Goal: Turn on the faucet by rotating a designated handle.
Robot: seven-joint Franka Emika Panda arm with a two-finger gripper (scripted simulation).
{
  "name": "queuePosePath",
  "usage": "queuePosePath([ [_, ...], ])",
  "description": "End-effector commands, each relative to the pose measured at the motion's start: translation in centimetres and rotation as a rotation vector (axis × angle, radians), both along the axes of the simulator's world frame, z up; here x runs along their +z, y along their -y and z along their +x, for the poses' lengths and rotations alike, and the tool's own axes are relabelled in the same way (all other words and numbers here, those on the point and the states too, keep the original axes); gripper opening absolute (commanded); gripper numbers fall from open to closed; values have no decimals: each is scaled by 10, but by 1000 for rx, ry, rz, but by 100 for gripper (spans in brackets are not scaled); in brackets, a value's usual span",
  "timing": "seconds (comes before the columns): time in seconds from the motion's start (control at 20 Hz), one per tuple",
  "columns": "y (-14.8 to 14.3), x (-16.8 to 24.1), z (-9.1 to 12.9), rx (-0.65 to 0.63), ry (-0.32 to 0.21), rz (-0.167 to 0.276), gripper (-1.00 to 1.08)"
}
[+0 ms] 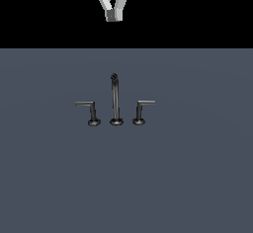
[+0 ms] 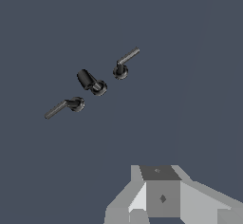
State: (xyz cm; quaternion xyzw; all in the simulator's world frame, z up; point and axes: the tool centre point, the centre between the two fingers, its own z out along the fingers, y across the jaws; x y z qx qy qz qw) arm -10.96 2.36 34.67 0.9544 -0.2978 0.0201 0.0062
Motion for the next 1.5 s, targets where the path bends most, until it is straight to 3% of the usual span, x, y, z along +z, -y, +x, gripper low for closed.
queuePosePath([
  [0.0,1,-17,15,-60,-1,4,-100],
  [0.7,23,-108,93,-379,-9,18,-100],
  [1.45,75,-207,166,-730,-17,28,-100],
])
